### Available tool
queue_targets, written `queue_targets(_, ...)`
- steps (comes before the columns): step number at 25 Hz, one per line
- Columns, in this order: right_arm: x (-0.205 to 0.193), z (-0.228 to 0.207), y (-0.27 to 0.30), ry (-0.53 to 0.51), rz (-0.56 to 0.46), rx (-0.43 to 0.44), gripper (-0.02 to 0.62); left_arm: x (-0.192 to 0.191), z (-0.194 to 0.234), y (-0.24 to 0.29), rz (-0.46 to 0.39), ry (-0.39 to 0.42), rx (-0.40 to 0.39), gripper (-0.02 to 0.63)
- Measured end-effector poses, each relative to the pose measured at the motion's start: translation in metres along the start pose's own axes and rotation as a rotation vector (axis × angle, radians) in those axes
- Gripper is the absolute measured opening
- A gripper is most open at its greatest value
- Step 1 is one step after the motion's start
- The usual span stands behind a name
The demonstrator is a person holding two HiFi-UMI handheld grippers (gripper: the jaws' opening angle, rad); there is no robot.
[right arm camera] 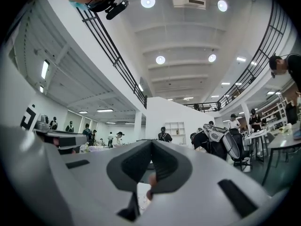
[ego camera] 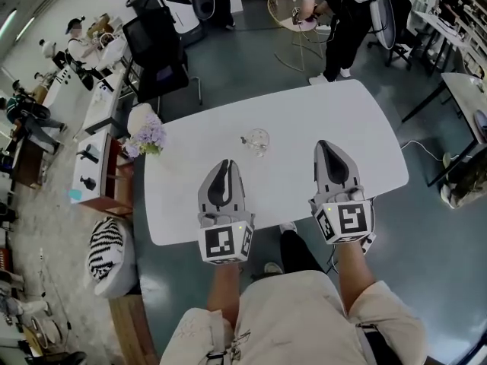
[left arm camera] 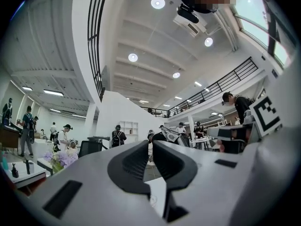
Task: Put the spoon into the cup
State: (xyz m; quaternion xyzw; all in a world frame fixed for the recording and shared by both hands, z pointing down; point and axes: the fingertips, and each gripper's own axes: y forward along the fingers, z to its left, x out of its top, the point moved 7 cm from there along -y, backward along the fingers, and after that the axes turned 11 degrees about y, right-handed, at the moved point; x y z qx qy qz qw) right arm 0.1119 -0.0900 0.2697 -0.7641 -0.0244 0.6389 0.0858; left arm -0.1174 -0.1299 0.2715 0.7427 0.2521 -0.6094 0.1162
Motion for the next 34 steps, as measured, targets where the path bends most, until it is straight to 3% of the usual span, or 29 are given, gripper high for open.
queue_targets(12,0.004,0.006,-0.026,-0.023,-0.02,0.017,-0.008,0.015,-0.014,-0.026,-0.025,0.05,0.01,0.006)
queue_targets(24,0.003,0.021,-0.016,-0.049,-0.019,0.022,-0.008,0.016,0.007,-0.028,-0.035,0.061,0.003,0.006)
queue_targets(34,0.009,0.014,-0.011,-0.069,-0.031,0.022,-0.008,0.022,0.001,-0.018,-0.054,0.066,-0.01,0.006)
